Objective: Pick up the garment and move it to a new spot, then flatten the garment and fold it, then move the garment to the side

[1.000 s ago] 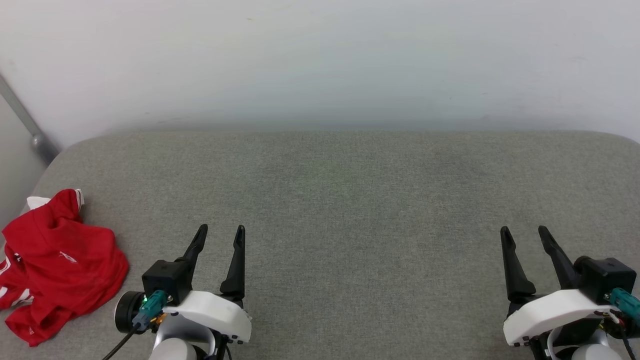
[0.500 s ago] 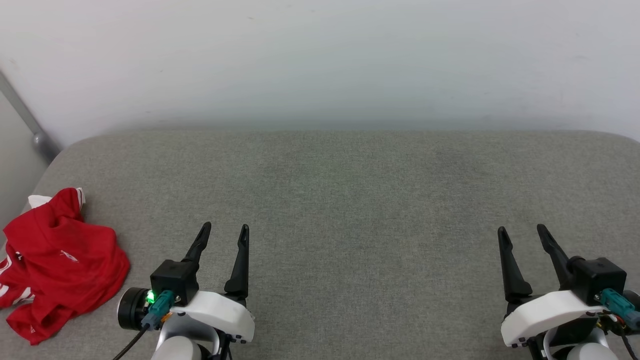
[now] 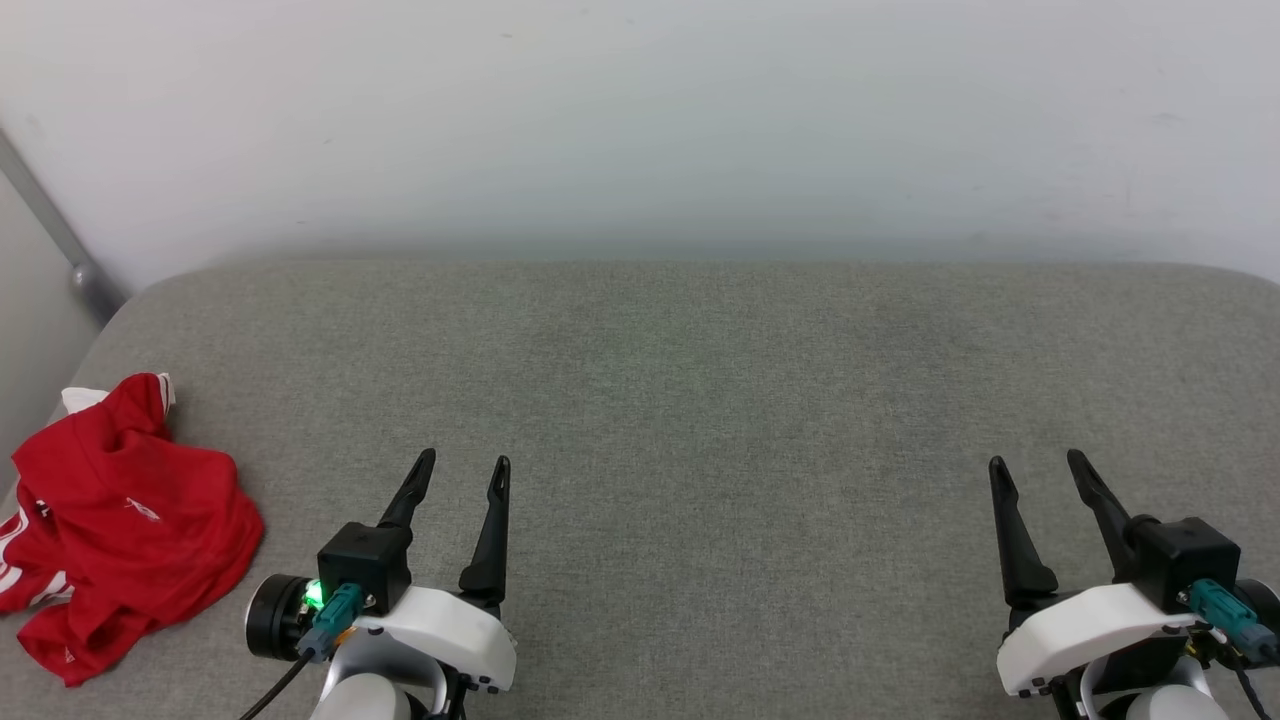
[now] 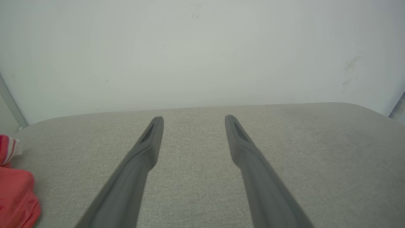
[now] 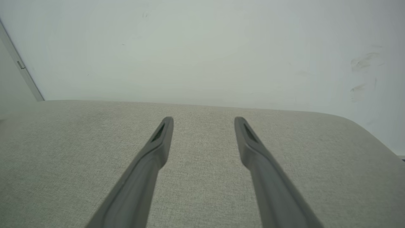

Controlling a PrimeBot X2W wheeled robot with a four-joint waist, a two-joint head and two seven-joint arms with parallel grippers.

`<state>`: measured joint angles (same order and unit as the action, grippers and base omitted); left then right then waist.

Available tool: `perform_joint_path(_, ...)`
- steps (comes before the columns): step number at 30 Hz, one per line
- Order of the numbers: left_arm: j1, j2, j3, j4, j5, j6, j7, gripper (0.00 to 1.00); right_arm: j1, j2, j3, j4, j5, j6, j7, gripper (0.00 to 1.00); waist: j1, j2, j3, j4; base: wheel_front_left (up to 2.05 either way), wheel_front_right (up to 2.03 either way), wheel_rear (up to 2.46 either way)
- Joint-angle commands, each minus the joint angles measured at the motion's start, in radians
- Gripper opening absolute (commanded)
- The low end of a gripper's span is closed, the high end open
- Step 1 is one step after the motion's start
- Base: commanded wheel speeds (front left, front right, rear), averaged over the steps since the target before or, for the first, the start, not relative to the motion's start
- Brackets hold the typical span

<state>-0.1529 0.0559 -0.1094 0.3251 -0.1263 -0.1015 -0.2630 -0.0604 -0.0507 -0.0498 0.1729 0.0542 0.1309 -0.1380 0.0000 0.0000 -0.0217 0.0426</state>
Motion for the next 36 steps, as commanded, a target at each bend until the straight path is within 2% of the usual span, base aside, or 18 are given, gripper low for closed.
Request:
perform_joint_path(1,-0.011,-0.002,0.003,0.004,-0.004,-0.003,-0.003,1.0,-0.007,0.001,-0.001,0.006,0.001,0.0,-0.006,1.0,0.0,0.0,0.0,0.001,0.0,0.0,0.0)
perform_joint_path(10,-0.016,-0.004,0.003,0.017,-0.007,-0.004,-0.003,1.0,-0.013,0.001,-0.005,0.008,-0.015,0.0,-0.009,1.0,0.0,0.0,0.003,0.025,0.0,0.0,0.0)
perform_joint_path(18,-0.028,-0.004,0.008,0.023,-0.012,0.005,-0.003,1.0,0.004,0.001,0.004,-0.005,-0.018,0.0,-0.002,1.0,0.0,0.0,0.004,0.111,0.0,0.0,0.0)
perform_joint_path(29,-0.047,-0.005,0.04,0.048,-0.036,0.002,-0.003,1.0,-0.016,0.001,0.05,-0.024,-0.006,0.0,0.004,1.0,0.0,0.0,0.007,0.326,0.0,0.0,0.0)
perform_joint_path(36,-0.053,0.002,0.075,0.04,-0.029,0.009,-0.002,1.0,-0.041,0.001,0.097,-0.017,0.002,0.0,-0.001,1.0,0.0,0.0,0.018,0.437,0.0,0.0,0.0)
